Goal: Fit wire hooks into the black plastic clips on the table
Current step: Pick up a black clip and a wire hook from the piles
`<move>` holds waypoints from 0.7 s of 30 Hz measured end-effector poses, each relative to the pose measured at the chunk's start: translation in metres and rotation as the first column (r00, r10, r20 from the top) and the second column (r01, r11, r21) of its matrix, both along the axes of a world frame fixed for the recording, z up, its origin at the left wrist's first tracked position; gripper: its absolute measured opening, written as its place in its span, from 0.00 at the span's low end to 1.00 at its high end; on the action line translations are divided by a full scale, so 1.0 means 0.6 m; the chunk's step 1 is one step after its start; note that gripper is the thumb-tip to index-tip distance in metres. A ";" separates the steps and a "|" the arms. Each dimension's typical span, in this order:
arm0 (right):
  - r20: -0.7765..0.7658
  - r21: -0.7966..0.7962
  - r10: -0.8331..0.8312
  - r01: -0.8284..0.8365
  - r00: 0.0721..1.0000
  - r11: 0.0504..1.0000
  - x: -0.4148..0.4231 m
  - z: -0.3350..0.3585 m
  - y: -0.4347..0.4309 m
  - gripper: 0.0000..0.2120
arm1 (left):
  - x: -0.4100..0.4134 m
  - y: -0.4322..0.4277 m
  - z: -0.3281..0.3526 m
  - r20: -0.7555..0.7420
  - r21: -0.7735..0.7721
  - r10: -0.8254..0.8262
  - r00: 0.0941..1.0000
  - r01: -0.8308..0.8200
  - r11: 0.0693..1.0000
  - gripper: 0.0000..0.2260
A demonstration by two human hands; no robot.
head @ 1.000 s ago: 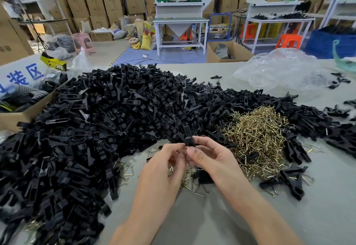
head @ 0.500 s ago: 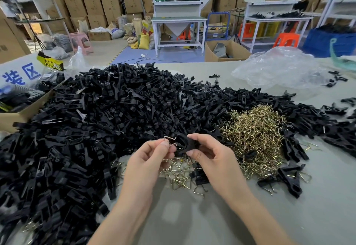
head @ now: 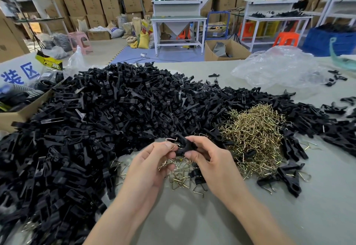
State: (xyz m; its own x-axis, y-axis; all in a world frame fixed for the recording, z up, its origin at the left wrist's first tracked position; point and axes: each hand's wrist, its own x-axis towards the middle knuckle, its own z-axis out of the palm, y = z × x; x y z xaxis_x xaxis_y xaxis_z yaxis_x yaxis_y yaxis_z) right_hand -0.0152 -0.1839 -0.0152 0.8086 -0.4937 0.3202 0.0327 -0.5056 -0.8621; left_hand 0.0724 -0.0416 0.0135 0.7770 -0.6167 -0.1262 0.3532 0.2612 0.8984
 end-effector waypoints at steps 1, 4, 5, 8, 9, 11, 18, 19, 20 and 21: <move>0.003 -0.004 0.007 -0.007 1.000 1.000 0.000 0.000 0.000 0.15 | 0.001 0.000 -0.002 -0.002 0.001 -0.002 1.000 0.002 1.000 0.08; 0.019 -0.019 0.021 -0.021 1.000 1.000 -0.001 0.001 0.002 0.15 | 0.003 -0.002 -0.007 -0.005 0.011 -0.021 1.000 0.021 1.000 0.05; 0.025 -0.024 0.021 -0.020 0.999 1.000 -0.001 0.002 0.003 0.15 | 0.002 -0.002 -0.008 -0.005 0.018 -0.030 1.000 0.030 0.999 0.04; 0.035 -0.036 0.014 -0.013 0.999 0.999 -0.001 0.003 0.002 0.16 | 0.001 -0.005 -0.008 -0.011 0.047 -0.014 1.000 0.015 0.999 0.04; 0.038 -0.038 0.014 -0.013 0.999 0.999 -0.001 0.003 0.002 0.16 | 0.001 -0.005 -0.008 -0.008 0.063 -0.005 1.000 0.005 0.998 0.04; 0.038 -0.057 0.016 -0.014 0.999 0.998 -0.002 0.003 0.002 0.17 | 0.000 -0.006 -0.008 0.001 0.091 -0.001 1.000 0.001 0.996 0.05; 0.005 -0.094 0.032 -0.031 0.999 0.995 -0.006 0.002 0.004 0.17 | -0.003 -0.005 -0.004 -0.027 0.117 -0.110 0.994 0.112 0.987 0.06; -0.003 -0.090 0.048 -0.048 0.999 0.995 -0.006 0.003 0.004 0.18 | -0.001 -0.001 -0.001 -0.069 0.087 -0.155 0.985 0.161 0.983 0.05; -0.008 -0.088 0.068 -0.069 0.998 0.994 -0.007 0.004 0.005 0.18 | 0.000 0.002 0.002 -0.105 0.056 -0.196 0.975 0.203 0.978 0.05; -0.006 -0.091 0.087 -0.087 0.996 0.992 -0.007 0.006 0.005 0.19 | 0.002 0.005 0.004 -0.128 0.029 -0.231 0.964 0.237 0.971 0.06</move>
State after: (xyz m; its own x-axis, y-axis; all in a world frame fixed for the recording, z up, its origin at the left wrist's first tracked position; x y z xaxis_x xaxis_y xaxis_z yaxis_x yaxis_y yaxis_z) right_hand -0.0192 -0.1806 -0.0118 0.8478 -0.3903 0.3590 0.0781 -0.5777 -0.8125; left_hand 0.0737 -0.0386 0.0159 0.5886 -0.7711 -0.2430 0.5082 0.1192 0.8529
